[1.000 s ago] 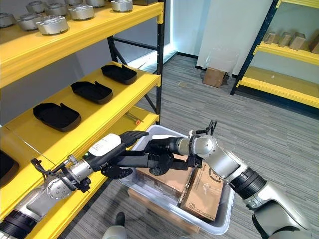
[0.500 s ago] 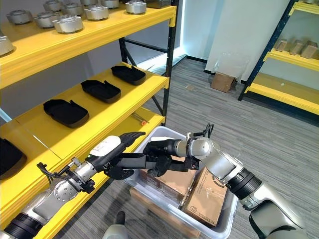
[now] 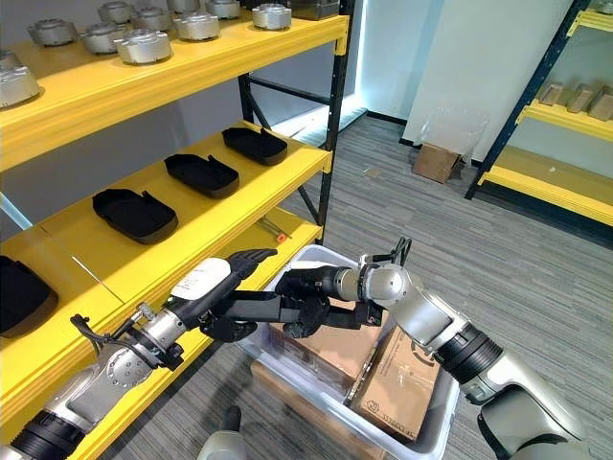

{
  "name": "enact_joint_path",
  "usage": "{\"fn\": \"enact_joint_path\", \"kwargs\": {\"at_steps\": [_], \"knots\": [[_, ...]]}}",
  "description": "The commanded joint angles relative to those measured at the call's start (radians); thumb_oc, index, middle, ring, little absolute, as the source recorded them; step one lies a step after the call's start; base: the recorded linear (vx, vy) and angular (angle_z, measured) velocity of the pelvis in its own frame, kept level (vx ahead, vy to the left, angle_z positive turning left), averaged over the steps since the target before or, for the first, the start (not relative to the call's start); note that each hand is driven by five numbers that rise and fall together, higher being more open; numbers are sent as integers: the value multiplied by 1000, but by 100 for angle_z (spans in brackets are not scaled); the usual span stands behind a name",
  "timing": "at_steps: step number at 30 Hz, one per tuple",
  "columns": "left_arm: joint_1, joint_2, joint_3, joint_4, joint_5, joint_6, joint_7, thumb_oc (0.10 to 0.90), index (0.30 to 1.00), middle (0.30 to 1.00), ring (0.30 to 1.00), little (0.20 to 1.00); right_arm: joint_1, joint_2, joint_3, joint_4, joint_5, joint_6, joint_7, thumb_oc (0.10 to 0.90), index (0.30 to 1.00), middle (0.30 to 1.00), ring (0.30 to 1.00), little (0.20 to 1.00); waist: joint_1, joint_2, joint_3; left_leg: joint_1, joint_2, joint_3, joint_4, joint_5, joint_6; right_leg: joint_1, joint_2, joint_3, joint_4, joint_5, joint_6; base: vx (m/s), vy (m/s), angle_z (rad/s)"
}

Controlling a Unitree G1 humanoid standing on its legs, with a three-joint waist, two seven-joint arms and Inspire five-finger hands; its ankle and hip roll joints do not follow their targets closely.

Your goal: Move parts from the plastic box to the shelf.

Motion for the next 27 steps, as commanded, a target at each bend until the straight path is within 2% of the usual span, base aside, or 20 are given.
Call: {"fn": "enact_joint_path", "kwargs": {"at_steps": [1, 6, 13, 18, 19, 21, 24, 27], "knots": [[-39, 48, 123, -24, 74, -22, 193, 900, 1000, 1000, 1000, 1000, -127, 76, -149, -56, 102, -131, -3, 400, 300, 300, 300, 300, -10, -52, -48, -50, 4, -3, -48, 36, -22, 95, 53, -47, -104, 54, -84, 0, 0, 0], [-17, 97, 177, 25, 198, -29, 313, 900, 1000, 1000, 1000, 1000, -113, 51, -158, -88, 102, -125, 25, 400, 300, 300, 300, 300, -19, -46, -48, -45, 10, 9, -51, 37, -22, 85, 51, -40, -99, 55, -86, 2, 7, 0], [16, 149, 247, 105, 250, -10, 402, 900, 1000, 1000, 1000, 1000, -105, 25, -164, -117, 111, -105, 44, 400, 300, 300, 300, 300, -26, -41, -50, -37, 14, 28, -55, 33, -20, 73, 48, -33, -91, 56, -90, 2, 5, 0], [54, 173, 291, 147, 296, -56, 447, 900, 1000, 1000, 1000, 1000, -106, 4, -163, -145, 124, -100, 62, 400, 300, 300, 300, 300, -33, -34, -48, -34, 20, 42, -55, 33, -21, 59, 44, -26, -81, 56, -92, -12, 30, -12], [56, 178, 294, 156, 303, -90, 461, 900, 1000, 1000, 1000, 1000, -108, -1, -164, -153, 125, -96, 69, 400, 300, 300, 300, 300, -37, -33, -47, -32, 21, 47, -56, 31, -21, 55, 42, -23, -78, 56, -91, -10, 30, -9], [62, 184, 305, 146, 292, -113, 468, 900, 1000, 1000, 1000, 1000, -109, -11, -161, -161, 129, -92, 65, 400, 300, 300, 300, 300, -38, -32, -47, -29, 22, 53, -57, 31, -21, 53, 40, -21, -77, 57, -90, -6, 15, -2], [66, 183, 312, 135, 276, -111, 466, 900, 1000, 1000, 1000, 1000, -105, -18, -163, -169, 137, -93, 68, 400, 300, 300, 300, 300, -43, -31, -48, -27, 23, 57, -57, 30, -20, 52, 39, -17, -79, 59, -90, 0, 0, 0], [65, 180, 319, 141, 245, -139, 463, 900, 1000, 1000, 1000, 1000, -113, -24, -162, -173, 145, -104, 80, 400, 300, 300, 300, 300, -50, -31, -53, -24, 24, 67, -60, 29, -20, 49, 37, -10, -84, 62, -89, -3, 37, -11]]}}
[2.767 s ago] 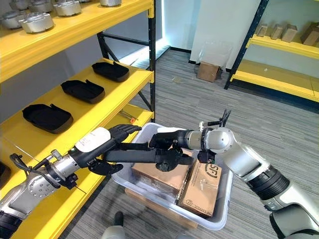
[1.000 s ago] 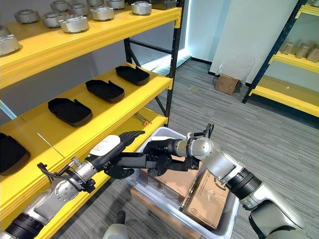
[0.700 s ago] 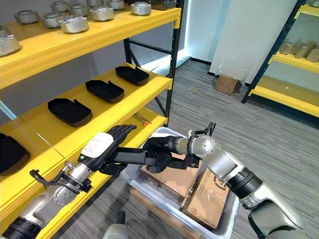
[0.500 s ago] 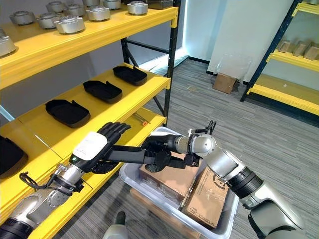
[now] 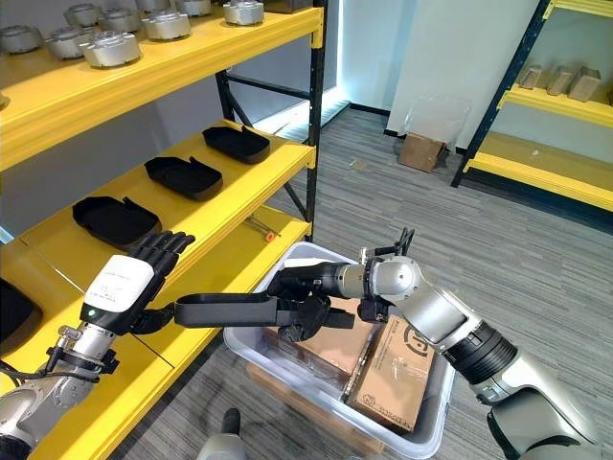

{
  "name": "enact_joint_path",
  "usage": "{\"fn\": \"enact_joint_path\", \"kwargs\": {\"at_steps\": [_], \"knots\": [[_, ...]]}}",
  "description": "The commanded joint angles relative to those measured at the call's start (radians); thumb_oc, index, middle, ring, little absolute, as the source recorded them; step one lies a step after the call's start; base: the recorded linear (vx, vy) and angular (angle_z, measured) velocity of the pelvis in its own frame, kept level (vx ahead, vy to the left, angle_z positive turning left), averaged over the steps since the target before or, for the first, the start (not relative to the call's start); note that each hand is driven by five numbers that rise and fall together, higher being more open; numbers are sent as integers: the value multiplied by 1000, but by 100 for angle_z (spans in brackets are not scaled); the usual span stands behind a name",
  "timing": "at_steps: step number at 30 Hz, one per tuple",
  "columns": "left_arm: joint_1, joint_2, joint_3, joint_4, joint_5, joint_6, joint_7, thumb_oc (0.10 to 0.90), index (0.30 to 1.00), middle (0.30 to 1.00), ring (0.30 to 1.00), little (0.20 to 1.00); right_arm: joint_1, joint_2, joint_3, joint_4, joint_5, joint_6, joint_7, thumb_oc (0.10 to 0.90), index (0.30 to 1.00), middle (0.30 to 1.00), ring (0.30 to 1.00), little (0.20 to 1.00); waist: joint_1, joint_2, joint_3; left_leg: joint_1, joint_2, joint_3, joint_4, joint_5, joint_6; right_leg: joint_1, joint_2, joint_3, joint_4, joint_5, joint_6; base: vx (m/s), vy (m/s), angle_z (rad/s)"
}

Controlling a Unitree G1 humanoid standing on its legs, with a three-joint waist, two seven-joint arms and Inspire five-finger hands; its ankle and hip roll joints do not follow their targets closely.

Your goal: Move parts from the plastic box to the shelf.

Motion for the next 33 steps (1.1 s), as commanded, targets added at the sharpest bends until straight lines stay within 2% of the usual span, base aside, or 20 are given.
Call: {"fn": "enact_joint_path", "kwargs": {"at_steps": [1, 3, 10, 18, 25, 30, 33], "knots": [[-62, 66, 71, -67, -52, -47, 84, 900, 1000, 1000, 1000, 1000, -116, 22, -124, -80, 91, -94, -9, 400, 300, 300, 300, 300, -24, -34, -56, -35, 22, 17, -45, 33, -21, 86, 44, -53, -93, 68, -83, -3, 10, -16], [-66, 60, 66, -81, -51, -78, 92, 900, 1000, 1000, 1000, 1000, -116, 16, -122, -95, 104, -97, -13, 400, 300, 300, 300, 300, -27, -37, -59, -34, 24, 21, -46, 33, -20, 85, 45, -51, -95, 69, -83, -1, 0, -3], [-107, 28, -11, -118, -104, -97, 3, 900, 1000, 1000, 1000, 1000, -132, 12, -124, -111, 124, -110, -26, 400, 300, 300, 300, 300, -33, -40, -58, -39, 30, 23, -39, 32, -22, 74, 48, -43, -93, 71, -80, -3, -3, -1], [-85, 24, -25, -146, -143, -65, -72, 900, 1000, 1000, 1000, 1000, -121, 11, -140, -92, 94, -112, -39, 400, 300, 300, 300, 300, -29, -35, -50, -46, 27, 17, -33, 32, -23, 68, 45, -43, -98, 77, -76, 0, 0, 0], [-40, 35, 1, -174, -189, -107, -123, 900, 1000, 1000, 1000, 1000, -101, -14, -153, -94, 104, -140, -47, 400, 300, 300, 300, 300, -23, -34, -45, -48, 25, 12, -32, 33, -22, 66, 42, -47, -102, 82, -74, 0, 0, 0], [-32, 15, -8, -252, -245, -194, -173, 900, 1000, 1000, 1000, 1000, -99, -20, -157, -103, 102, -130, -51, 400, 300, 300, 300, 300, -19, -40, -50, -51, 21, 9, -35, 36, -23, 76, 44, -51, -121, 87, -71, 0, 0, 0], [-41, 8, -14, -291, -269, -210, -182, 900, 1000, 1000, 1000, 1000, -93, -26, -158, -104, 108, -133, -52, 400, 300, 300, 300, 300, -18, -43, -53, -50, 22, 8, -36, 37, -22, 80, 46, -53, -125, 88, -70, 0, 0, 0]]}}
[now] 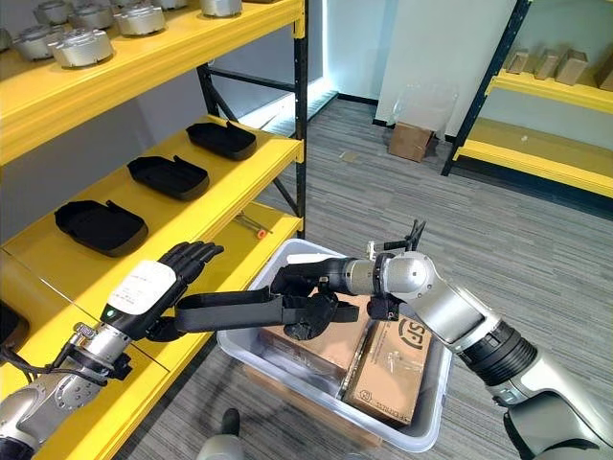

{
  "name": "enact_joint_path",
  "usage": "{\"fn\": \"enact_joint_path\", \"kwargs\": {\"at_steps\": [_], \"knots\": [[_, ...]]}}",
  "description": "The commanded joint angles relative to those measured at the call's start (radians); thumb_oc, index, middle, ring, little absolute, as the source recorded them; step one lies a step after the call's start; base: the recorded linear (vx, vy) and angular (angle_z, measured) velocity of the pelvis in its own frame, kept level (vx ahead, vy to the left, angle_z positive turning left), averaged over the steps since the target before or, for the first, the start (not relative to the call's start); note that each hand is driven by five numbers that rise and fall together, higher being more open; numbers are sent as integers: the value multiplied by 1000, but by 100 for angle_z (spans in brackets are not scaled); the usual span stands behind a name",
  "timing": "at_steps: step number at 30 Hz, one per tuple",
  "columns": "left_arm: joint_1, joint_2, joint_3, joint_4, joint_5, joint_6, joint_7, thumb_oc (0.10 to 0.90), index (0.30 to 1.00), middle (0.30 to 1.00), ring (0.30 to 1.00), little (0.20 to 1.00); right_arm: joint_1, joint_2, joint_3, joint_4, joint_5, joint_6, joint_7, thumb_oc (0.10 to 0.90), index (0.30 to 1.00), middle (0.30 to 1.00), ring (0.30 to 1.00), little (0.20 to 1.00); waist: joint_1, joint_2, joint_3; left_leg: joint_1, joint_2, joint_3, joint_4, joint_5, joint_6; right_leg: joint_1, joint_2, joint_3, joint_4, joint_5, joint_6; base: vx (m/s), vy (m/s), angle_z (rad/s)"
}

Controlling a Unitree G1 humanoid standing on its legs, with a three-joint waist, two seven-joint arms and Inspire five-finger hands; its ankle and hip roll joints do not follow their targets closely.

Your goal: Move parts from the plastic box to the shelf.

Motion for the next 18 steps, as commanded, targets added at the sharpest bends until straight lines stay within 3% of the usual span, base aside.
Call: {"fn": "enact_joint_path", "kwargs": {"at_steps": [1, 9, 18], "knots": [[-62, 8, 10, -166, -133, -120, 27, 900, 1000, 1000, 1000, 1000, -97, 67, -136, -39, 89, -105, -58, 400, 300, 300, 300, 300, 3, -42, -53, -43, 19, 0, -30, 37, -22, 93, 41, -61, -115, 82, -77, 0, 0, 0], [-121, -6, -18, -212, -176, -134, 50, 900, 1000, 1000, 1000, 1000, -96, 75, -135, -43, 83, -109, -64, 400, 300, 300, 300, 300, 1, -51, -51, -49, 20, -6, -26, 37, -22, 97, 43, -66, -120, 85, -72, 0, 0, 0], [-156, -45, -57, -233, -231, -136, -27, 900, 1000, 1000, 1000, 1000, -102, 88, -132, -31, 81, -106, -56, 400, 300, 300, 300, 300, 2, -65, -56, -44, 22, -11, -31, 35, -22, 105, 46, -68, -145, 101, -65, 9, -14, 1]]}}
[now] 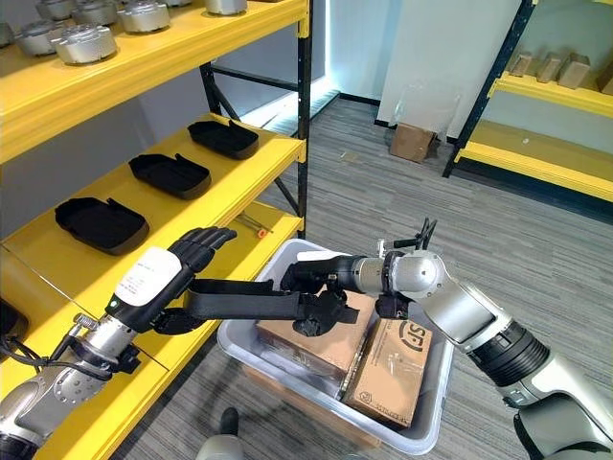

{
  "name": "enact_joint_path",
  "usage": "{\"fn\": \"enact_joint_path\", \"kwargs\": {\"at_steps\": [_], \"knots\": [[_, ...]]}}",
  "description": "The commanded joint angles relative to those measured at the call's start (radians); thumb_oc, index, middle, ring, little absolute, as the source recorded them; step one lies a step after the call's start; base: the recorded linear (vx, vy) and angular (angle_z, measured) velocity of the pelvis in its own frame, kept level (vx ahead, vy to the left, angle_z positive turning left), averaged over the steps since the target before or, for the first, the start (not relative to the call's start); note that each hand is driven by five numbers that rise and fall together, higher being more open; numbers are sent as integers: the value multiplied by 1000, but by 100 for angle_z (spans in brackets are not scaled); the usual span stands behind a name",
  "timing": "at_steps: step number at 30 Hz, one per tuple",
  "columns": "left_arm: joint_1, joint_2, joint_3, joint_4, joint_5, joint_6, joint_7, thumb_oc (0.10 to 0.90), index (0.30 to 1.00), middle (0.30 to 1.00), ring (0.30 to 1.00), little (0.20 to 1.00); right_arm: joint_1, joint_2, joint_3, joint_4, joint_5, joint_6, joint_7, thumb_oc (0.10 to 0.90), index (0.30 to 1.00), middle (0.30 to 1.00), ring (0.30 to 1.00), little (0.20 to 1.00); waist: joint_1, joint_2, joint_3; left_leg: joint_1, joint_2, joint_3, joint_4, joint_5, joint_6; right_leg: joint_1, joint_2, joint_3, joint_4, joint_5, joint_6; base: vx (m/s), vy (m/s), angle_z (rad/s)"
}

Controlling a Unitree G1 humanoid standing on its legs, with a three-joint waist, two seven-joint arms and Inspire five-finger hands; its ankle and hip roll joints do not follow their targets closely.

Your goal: Move parts from the plastic box to the shelf.

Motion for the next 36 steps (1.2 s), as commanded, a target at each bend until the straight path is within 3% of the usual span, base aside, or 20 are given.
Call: {"fn": "enact_joint_path", "kwargs": {"at_steps": [1, 17, 18, 19, 20, 36], "knots": [[-143, -38, -60, -161, -80, -96, 26, 900, 1000, 1000, 1000, 1000, -110, 108, -120, -38, 84, -113, -46, 400, 300, 300, 300, 300, -4, -44, -54, -41, 24, -2, -31, 36, -22, 89, 42, -57, -117, 87, -73, 0, 0, 0], [-189, -51, -133, -167, -129, -83, -41, 900, 1000, 1000, 1000, 1000, -114, 143, -100, -8, 36, -143, -67, 400, 300, 300, 300, 300, 0, -45, -50, -47, 20, -21, -12, 31, -16, 93, 53, -63, -88, 65, -84, 10, -8, 2], [-189, -52, -137, -167, -134, -86, -53, 808, 871, 871, 871, 871, -116, 143, -100, -5, 41, -148, -71, 400, 300, 300, 300, 300, 0, -45, -50, -47, 20, -22, -10, 31, -16, 91, 53, -63, -84, 64, -85, 21, -24, 4], [-185, -51, -139, -168, -140, -88, -66, 620, 607, 607, 607, 607, -116, 144, -104, -4, 44, -151, -74, 400, 300, 300, 300, 300, 1, -44, -48, -48, 19, -25, -8, 30, -16, 90, 54, -63, -80, 62, -85, 0, 0, 0], [-182, -51, -143, -168, -156, -82, -76, 400, 300, 300, 300, 300, -117, 146, -107, -2, 45, -155, -72, 400, 300, 300, 300, 300, 0, -44, -47, -48, 18, -28, -5, 28, -16, 87, 54, -63, -75, 61, -86, 0, 0, 0], [-176, -67, -155, -168, -195, -65, -112, 400, 300, 300, 300, 300, -102, 157, -120, 13, 37, -143, -73, 400, 300, 300, 300, 300, -16, -40, -50, -27, 21, -28, 7, 14, -14, 78, 55, -53, -61, 61, -96, 25, -6, 0]]}}
